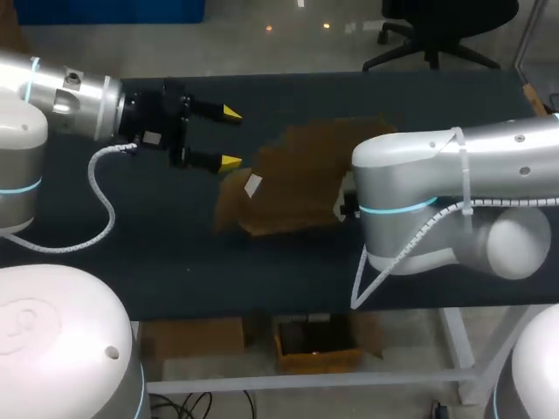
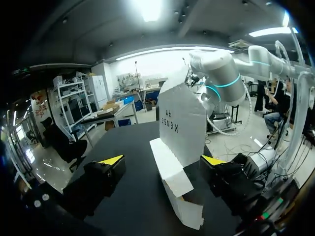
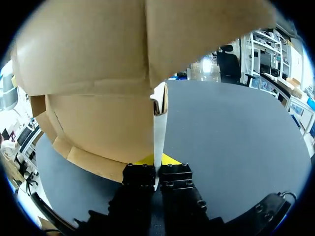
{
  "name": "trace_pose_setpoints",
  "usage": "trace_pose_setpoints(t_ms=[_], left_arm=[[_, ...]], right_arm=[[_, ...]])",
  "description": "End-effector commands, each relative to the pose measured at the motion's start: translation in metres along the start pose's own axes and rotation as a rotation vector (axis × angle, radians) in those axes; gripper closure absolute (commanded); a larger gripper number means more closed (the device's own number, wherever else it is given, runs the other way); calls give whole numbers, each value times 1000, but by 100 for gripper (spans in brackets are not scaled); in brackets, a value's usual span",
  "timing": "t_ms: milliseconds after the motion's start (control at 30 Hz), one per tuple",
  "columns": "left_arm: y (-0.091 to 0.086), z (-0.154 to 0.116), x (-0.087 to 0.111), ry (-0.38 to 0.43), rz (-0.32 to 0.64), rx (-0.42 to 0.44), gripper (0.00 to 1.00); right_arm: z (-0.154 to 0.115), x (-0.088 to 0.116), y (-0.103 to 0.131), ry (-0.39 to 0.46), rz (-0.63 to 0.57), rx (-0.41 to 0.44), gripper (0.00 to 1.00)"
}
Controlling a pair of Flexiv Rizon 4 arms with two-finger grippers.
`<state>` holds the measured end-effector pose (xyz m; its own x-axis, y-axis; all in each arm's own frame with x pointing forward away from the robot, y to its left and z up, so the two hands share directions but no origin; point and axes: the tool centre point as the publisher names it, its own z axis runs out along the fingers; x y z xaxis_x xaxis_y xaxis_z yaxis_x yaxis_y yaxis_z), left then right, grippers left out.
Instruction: Assemble the packaging by folding the flat box into shape, placing the metal phone stand inside, and closing the box properly
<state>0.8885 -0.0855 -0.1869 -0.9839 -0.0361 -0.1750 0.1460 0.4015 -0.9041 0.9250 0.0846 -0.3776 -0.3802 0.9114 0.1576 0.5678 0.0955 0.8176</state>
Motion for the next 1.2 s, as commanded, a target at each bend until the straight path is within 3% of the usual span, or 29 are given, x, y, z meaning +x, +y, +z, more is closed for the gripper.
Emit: trace_pose_setpoints(t_ms=[33, 733, 1033, 1200], left_arm=[[-4, -17, 16, -86, -1, -32, 0], [-13, -67, 35, -222, 50, -141, 0], [-16, -78, 45, -190, 96, -208, 0], [-11, -90, 47, -133, 107, -232, 0]], right_arm=[[-6, -13, 6, 120, -2, 32, 100], [-17, -21, 38, 290, -3, 141, 100], [-18, -24, 44, 364, -6, 254, 100], [-19, -25, 45, 421, -13, 310, 100]])
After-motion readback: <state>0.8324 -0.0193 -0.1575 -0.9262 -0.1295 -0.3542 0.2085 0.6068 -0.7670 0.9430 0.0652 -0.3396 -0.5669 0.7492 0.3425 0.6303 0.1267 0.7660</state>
